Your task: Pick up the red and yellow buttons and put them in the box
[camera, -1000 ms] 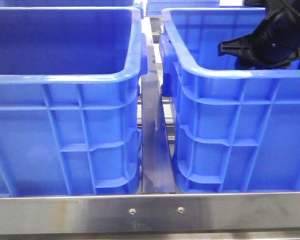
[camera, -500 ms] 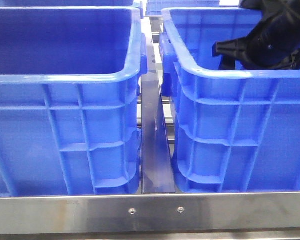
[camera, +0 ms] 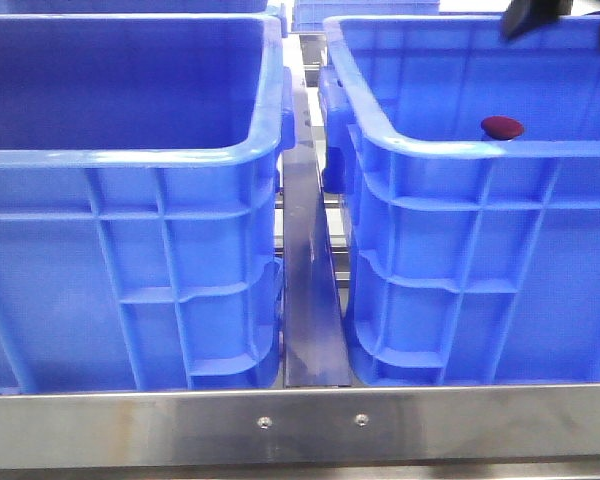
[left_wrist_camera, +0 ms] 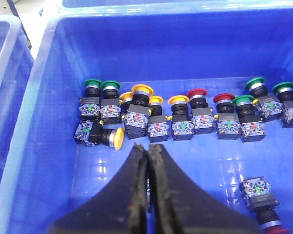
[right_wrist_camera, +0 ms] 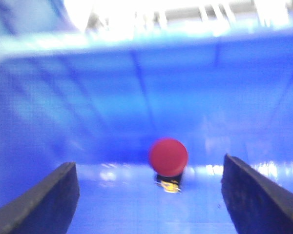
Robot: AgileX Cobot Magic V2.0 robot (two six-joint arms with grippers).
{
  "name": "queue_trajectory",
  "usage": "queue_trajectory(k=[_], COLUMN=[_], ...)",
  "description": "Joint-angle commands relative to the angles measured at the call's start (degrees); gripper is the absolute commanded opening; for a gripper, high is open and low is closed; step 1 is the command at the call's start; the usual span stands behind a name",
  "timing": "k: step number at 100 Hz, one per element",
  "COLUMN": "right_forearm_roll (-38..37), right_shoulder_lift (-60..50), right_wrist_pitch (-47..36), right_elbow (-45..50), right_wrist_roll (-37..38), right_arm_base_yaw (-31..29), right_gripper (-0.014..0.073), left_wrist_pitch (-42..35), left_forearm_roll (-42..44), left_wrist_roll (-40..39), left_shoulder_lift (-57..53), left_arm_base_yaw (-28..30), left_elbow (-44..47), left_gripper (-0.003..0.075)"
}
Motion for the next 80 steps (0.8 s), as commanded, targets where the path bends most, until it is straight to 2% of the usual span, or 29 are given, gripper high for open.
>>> queue_trajectory(k=[1, 27, 49, 59, 80], right_forearm_roll=[-0.4, -0.4, -0.4, -0.4, -0.4], right_shoulder_lift=[-8.0, -25.2, -34.8, -37.0, -37.8], right_wrist_pitch=[1.5, 2.3, 1.4, -0.3, -1.1], right_elbow=[0.9, 9.0, 14.6, 16.2, 16.6], right_wrist_roll=[-0.7, -1.0, -2.4, -3.8, -4.4], right_arm_base_yaw=[-0.1, -0.1, -0.1, -0.1, -0.1], right_gripper=[0.0615, 0.0615, 0.0596, 0.0482, 0.0076], left_wrist_pitch=[-4.1, -4.1, -4.1, -4.1, -4.1], left_forearm_roll=[0.2, 0.2, 0.2, 0.2, 0.2], left_wrist_roll=[-0.6, -0.6, -0.6, -0.6, -0.6], left_shoulder_lift=[0.1, 0.1, 0.1, 0.1, 0.1], left_arm_base_yaw=[0.1, 0.1, 0.1, 0.1, 0.1], left_elbow=[-1.5, -1.5, -1.5, -1.5, -1.5], left_gripper=[-0.0019, -0.0019, -0.0019, -0.0019, -0.0019])
